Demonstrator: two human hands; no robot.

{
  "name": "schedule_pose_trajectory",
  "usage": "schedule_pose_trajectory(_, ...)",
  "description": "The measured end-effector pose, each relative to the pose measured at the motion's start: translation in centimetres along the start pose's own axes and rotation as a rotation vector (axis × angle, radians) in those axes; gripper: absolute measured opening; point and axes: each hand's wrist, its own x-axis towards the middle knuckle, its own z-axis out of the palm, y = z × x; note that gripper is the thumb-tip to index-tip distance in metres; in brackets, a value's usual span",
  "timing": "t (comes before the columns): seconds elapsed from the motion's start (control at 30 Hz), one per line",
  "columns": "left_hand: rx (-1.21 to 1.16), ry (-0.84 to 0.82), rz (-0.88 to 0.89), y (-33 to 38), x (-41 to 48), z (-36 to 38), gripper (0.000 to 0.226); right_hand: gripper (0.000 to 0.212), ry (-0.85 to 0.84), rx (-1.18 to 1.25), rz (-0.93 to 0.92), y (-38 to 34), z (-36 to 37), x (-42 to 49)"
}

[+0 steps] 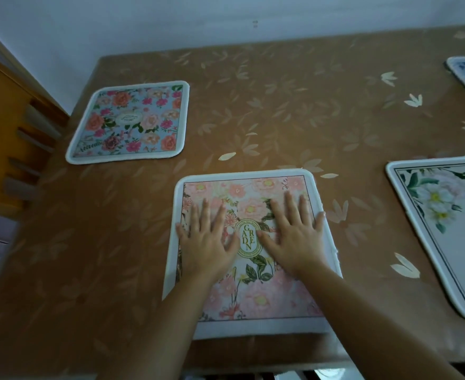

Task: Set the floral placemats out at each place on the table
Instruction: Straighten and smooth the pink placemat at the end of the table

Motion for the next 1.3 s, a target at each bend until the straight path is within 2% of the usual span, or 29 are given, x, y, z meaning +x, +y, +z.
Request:
schedule_pose_trajectory(0.47, 0.012, -0.057, 0.077, 1.0, -12.4, -0.6, 0.059, 0.07, -0.048, 0.023, -0.013, -0.8, 0.7, -12.1)
schedule_pose_trajectory(0.8, -0.054, -0.092, 0.049, 1.0, -14.5, -0.9, 0.055, 0.058, -0.157, 0.043, 0.014, -1.2, -0.8, -13.7)
schedule_pose_trajectory(0.97, -0.157, -0.19, 0.112, 0.6, -15.7, -2.7, 0.05, 0.039, -0.192, 0.159, 0.028, -2.2, -3.6, -15.4)
schedule_pose_trajectory(1.1, -0.184, -0.281, 0.124, -0.5, -17.9, -4.5, 0.047, 0.041, -0.245, 0.176, 0.07, -3.8, -5.5, -18.6)
schedule_pose_trajectory(1.2, -0.119, -0.216, 0.169, -0.6, -19.8, -6.1, 0.044, 0.041, -0.239, 0.098, 0.016, -5.1, -6.7, -20.7)
schedule_pose_trajectory(1.3, -0.104, -0.078, 0.216, -0.1, -21.7, -8.0, 0.043, 0.043, -0.134, 0.071, -0.019, -6.5, -8.8, -22.4)
